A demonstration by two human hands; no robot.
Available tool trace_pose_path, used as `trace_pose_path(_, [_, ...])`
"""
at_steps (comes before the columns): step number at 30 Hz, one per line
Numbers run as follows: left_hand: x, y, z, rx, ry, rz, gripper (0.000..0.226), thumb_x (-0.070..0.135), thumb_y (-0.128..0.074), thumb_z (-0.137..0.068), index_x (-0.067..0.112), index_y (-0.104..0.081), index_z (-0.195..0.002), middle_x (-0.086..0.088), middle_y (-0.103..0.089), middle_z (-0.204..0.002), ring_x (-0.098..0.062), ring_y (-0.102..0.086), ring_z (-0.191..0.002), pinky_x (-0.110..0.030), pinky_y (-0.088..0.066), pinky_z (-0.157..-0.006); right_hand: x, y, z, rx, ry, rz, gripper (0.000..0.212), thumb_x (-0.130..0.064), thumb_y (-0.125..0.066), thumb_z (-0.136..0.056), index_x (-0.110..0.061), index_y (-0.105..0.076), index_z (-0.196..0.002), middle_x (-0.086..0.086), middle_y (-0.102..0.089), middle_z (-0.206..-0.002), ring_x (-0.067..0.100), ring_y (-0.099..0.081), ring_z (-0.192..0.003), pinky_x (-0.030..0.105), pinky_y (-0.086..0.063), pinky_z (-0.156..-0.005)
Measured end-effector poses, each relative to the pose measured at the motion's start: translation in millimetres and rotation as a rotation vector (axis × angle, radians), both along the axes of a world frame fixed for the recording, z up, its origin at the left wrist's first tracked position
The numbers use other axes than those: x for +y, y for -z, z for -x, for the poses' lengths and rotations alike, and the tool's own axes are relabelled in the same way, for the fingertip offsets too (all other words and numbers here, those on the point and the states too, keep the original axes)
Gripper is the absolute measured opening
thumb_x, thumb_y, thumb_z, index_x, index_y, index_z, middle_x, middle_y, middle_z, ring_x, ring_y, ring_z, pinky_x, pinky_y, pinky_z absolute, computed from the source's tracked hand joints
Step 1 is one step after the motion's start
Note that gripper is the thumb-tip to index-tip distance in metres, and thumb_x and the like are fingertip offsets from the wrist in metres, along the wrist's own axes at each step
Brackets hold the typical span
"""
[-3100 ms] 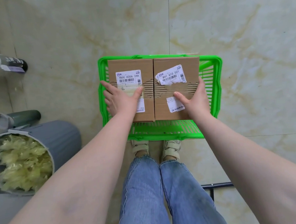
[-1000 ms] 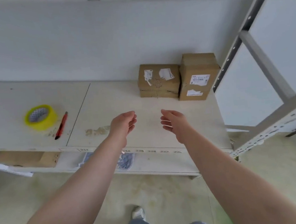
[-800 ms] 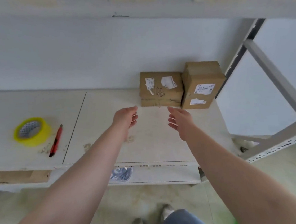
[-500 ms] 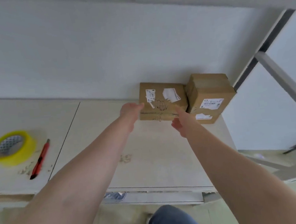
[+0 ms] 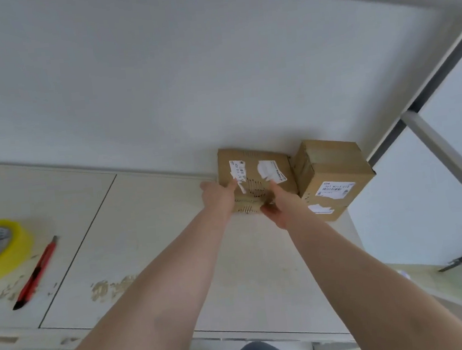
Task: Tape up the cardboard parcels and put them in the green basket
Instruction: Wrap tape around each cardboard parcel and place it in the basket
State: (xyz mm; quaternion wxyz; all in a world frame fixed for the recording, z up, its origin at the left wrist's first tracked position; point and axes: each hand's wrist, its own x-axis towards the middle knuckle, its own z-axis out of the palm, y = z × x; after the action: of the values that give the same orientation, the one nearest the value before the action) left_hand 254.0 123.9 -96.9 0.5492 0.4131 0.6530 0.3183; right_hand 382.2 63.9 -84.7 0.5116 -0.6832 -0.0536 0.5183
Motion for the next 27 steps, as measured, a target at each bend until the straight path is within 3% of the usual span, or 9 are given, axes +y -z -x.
trace_pose_path(3, [-5,-3,7,0.046,-0.002,-0.023,0.061,0.031,-0.074,-0.087,0.001,-0.04,-0.129,-0.019,-0.055,-0.13,-0.036,-0.056,-0.116,-0.043,-0.05,-0.092,0,-4,9,-0.051,0.026,0.039,0.039,-0.03,-0.069,-0.09,-0.007,-0.055,-0.119,0.009,-0.06,-0.122,0.025,-0.064,-0.102,0.025,-0.056,-0.068])
trace_pose_path(6, [-9,-8,37,0.062,-0.008,-0.051,0.059,0.032,-0.072,-0.089,0.004,-0.045,-0.133,-0.015,-0.058,-0.129,-0.033,-0.058,-0.113,-0.036,-0.048,-0.086,-4,-8,27,-0.015,0.035,0.05,0.033,-0.03,-0.074,-0.086,-0.01,-0.057,-0.105,0.009,-0.061,-0.117,0.02,-0.064,-0.088,0.026,-0.058,-0.074])
trace_pose_path(9, [-10,-21,88,0.068,-0.023,-0.083,0.047,0.033,-0.067,-0.093,0.008,-0.058,-0.132,-0.011,-0.066,-0.123,-0.029,-0.063,-0.104,-0.031,-0.048,-0.08,0,-15,51,-0.024,-0.021,0.077,0.04,-0.037,-0.075,-0.084,-0.014,-0.058,-0.112,0.007,-0.06,-0.12,0.022,-0.061,-0.096,0.034,-0.056,-0.087])
trace_pose_path(13, [-3,-54,174,0.054,-0.048,-0.133,0.033,0.022,-0.064,-0.096,0.006,-0.064,-0.124,-0.014,-0.068,-0.119,-0.031,-0.065,-0.108,-0.039,-0.053,-0.096,12,-41,75,-0.189,-0.205,0.151,0.056,-0.053,-0.079,-0.073,-0.015,-0.055,-0.107,0.006,-0.055,-0.116,0.015,-0.051,-0.086,0.038,-0.05,-0.096])
trace_pose_path(15, [0,-71,221,-0.017,0.012,-0.153,0.032,0.018,-0.06,-0.098,0.004,-0.061,-0.127,-0.014,-0.066,-0.121,-0.025,-0.064,-0.107,-0.036,-0.054,-0.094,21,-56,90,-0.248,-0.359,0.094,0.084,-0.057,-0.078,-0.072,-0.019,-0.044,-0.138,0.006,-0.05,-0.13,0.021,-0.053,-0.103,0.042,-0.045,-0.099])
trace_pose_path(17, [-3,-86,267,-0.071,0.11,-0.159,0.033,0.018,-0.056,-0.101,0.004,-0.059,-0.13,-0.011,-0.066,-0.119,-0.02,-0.064,-0.104,-0.026,-0.054,-0.086,30,-69,111,-0.259,-0.512,-0.033,0.094,-0.056,-0.078,-0.073,-0.028,-0.03,-0.15,0.004,-0.039,-0.15,0.025,-0.04,-0.133,0.044,-0.036,-0.107])
trace_pose_path(20, [-9,-104,329,-0.063,0.225,-0.165,0.023,0.02,-0.056,-0.101,0.013,-0.065,-0.12,-0.007,-0.069,-0.12,-0.016,-0.066,-0.109,-0.028,-0.051,-0.094,40,-85,148,-0.243,-0.768,-0.111,0.079,-0.057,-0.077,-0.072,-0.033,-0.044,-0.139,-0.003,-0.043,-0.144,0.024,-0.032,-0.139,0.051,-0.034,-0.102])
trace_pose_path(23, [-12,-115,381,-0.029,0.271,-0.169,0.017,0.016,-0.055,-0.1,0.022,-0.067,-0.111,0.002,-0.07,-0.114,-0.01,-0.065,-0.104,-0.034,-0.047,-0.104,41,-88,191,-0.085,-0.873,-0.077,0.065,-0.05,-0.08,-0.072,-0.023,-0.055,-0.127,0.008,-0.048,-0.135,0.036,-0.048,-0.123,0.056,-0.051,-0.088])
trace_pose_path(27, [-6,-119,427,-0.033,-0.015,-0.285,0.052,0.018,-0.061,-0.098,0.014,-0.044,-0.147,-0.008,-0.061,-0.131,-0.021,-0.058,-0.117,-0.041,-0.039,-0.113,32,-74,270,0.081,-0.744,-0.193,0.048,-0.035,-0.082,-0.075,-0.017,-0.066,-0.116,0.014,-0.062,-0.121,0.033,-0.069,-0.101,0.047,-0.059,-0.077])
